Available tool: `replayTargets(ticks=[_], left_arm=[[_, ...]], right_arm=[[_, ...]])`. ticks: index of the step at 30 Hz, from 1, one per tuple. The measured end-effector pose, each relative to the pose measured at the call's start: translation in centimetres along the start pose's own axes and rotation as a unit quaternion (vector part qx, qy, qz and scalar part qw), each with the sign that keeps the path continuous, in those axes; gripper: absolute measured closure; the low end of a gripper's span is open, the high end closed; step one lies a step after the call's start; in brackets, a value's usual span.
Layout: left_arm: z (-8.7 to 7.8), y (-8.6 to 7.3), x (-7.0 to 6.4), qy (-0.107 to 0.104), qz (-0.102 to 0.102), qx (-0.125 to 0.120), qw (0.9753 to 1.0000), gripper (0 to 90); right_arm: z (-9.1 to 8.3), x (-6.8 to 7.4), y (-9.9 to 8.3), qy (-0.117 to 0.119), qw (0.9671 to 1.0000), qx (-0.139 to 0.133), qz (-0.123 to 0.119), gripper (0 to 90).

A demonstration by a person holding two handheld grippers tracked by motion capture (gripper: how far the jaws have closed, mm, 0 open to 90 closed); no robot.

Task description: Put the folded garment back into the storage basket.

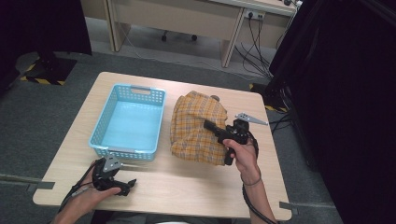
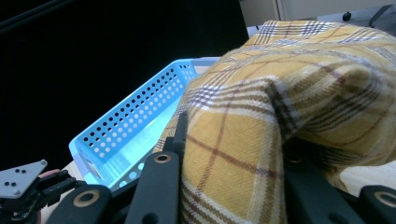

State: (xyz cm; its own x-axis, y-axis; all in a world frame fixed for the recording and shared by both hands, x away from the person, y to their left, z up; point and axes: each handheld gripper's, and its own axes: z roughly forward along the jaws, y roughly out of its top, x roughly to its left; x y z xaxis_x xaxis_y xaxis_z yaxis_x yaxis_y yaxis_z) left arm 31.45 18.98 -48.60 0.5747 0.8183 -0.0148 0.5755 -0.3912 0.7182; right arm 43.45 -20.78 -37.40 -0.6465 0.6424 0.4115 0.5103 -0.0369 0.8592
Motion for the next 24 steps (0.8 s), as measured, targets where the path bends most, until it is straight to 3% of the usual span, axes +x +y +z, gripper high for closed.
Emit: replayTargets(ticks=[6,13,24], left_arm=[[0.0,0.0,0.0,0.000,0.000,0.000,1.0000,0.0],[0.0,0.0,0.0,0.000,0.001,0.001,1.0000,0.0],[0.0,0.0,0.0,0.000,0.001,0.000,1.0000,0.0]], right_arm=[[0.6,0.6,0.8,0.004,1.0000,-0.003,-0.001,71.5],[2.1,2.2,2.1,0.028,0.9996,-0.010,0.002,71.5],[3.7,3.3,2.9,0.031,0.9995,-0.006,0.001,71.5]])
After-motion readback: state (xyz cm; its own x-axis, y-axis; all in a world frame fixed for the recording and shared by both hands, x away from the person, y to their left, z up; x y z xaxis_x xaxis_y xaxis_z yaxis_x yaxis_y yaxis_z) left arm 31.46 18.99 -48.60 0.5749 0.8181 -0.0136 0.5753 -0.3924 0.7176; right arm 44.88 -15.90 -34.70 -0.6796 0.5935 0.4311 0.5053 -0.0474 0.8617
